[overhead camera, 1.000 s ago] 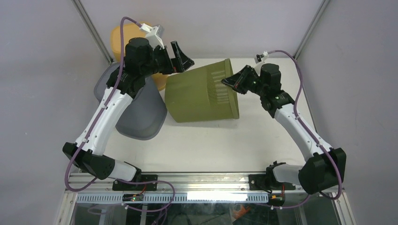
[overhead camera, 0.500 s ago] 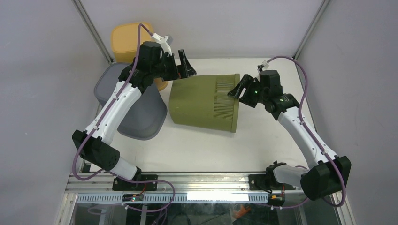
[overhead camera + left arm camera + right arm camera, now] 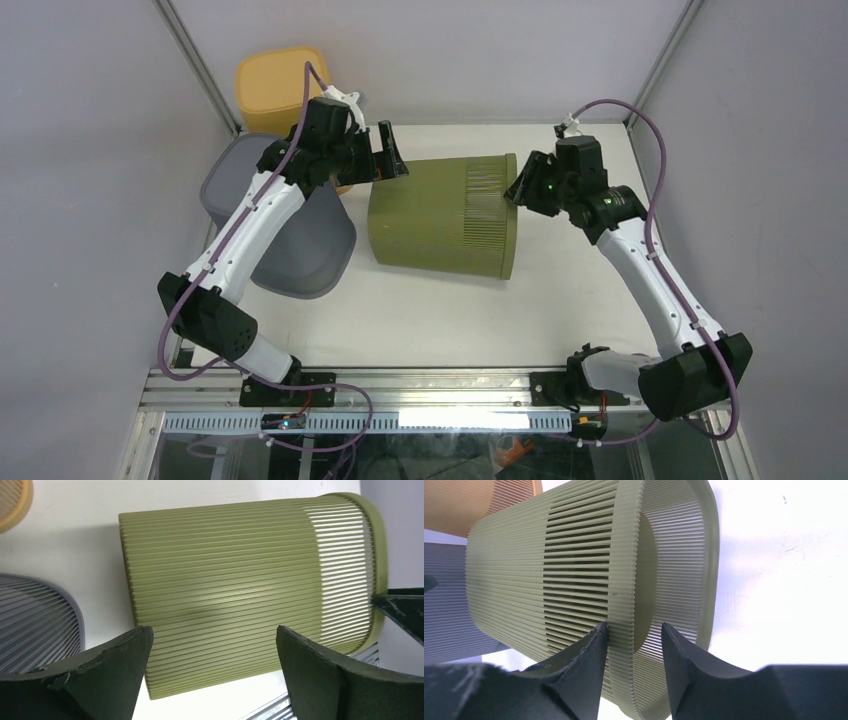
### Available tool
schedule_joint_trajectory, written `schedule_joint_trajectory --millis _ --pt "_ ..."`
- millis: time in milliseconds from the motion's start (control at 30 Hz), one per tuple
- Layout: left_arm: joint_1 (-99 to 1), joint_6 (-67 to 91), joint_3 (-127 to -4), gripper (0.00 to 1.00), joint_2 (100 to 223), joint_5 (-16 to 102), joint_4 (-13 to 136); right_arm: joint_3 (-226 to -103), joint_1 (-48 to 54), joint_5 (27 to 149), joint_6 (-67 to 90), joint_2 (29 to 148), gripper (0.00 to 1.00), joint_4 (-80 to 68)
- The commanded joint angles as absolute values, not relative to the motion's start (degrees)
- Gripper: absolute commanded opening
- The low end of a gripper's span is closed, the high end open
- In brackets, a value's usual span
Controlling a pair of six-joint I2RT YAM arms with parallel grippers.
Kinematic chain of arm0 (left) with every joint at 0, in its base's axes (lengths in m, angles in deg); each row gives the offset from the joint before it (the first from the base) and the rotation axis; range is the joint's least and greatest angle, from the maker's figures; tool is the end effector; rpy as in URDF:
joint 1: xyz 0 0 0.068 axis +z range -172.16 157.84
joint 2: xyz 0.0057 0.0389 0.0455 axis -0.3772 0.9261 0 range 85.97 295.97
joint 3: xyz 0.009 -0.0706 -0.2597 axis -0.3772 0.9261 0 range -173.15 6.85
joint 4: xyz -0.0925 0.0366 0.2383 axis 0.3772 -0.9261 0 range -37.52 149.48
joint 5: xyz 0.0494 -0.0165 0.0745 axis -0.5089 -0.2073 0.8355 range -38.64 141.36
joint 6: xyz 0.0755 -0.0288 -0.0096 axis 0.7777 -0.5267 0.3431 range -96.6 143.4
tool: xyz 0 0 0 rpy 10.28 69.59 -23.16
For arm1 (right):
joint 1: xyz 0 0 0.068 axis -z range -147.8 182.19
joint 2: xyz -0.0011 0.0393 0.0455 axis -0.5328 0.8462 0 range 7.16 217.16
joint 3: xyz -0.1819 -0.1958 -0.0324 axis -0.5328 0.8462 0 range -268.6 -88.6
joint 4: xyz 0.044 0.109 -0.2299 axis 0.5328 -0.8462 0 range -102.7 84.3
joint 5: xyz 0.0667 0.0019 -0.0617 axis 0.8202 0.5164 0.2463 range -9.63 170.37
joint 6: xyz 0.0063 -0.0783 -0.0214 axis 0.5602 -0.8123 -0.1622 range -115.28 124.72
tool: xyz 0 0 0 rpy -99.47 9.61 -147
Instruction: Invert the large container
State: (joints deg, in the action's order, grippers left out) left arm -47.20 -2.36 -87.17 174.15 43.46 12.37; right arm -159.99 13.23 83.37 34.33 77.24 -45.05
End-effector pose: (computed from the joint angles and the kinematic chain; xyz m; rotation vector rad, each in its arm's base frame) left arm 0.3166 -0.1587 0.3631 0.0591 2.3602 -0.6058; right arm 0.2686 0.0961 0.3347 0.1830 2.2773 0.5126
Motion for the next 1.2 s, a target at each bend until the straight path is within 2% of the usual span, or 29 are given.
schedule_joint_trajectory --millis 0,167,367,900,1000,1167 --pt "-46.97 -0.92 -85.48 0.99 172.87 45.34 12.06 -164.14 13.25 79.39 30.56 78.13 0.44 -47.58" --pt "-46.96 -2.06 -84.55 0.99 174.70 43.00 12.20 -166.07 13.06 78.05 29.09 78.94 0.46 -49.17" --pt "-46.94 -3.75 -82.69 0.99 175.55 38.84 14.73 -171.63 9.39 70.77 25.89 80.65 0.50 -53.40" --pt "-46.95 -5.42 -80.31 0.99 175.13 33.50 18.94 -176.67 6.05 65.38 22.38 85.92 0.39 -56.52" --pt "-46.94 -5.50 -80.31 0.99 175.26 33.23 19.01 -176.34 6.02 64.23 22.04 85.84 0.35 -56.80" --pt "-46.96 -5.84 -80.66 0.99 175.29 31.99 19.46 -175.64 6.00 64.11 22.13 85.88 0.20 -56.76"
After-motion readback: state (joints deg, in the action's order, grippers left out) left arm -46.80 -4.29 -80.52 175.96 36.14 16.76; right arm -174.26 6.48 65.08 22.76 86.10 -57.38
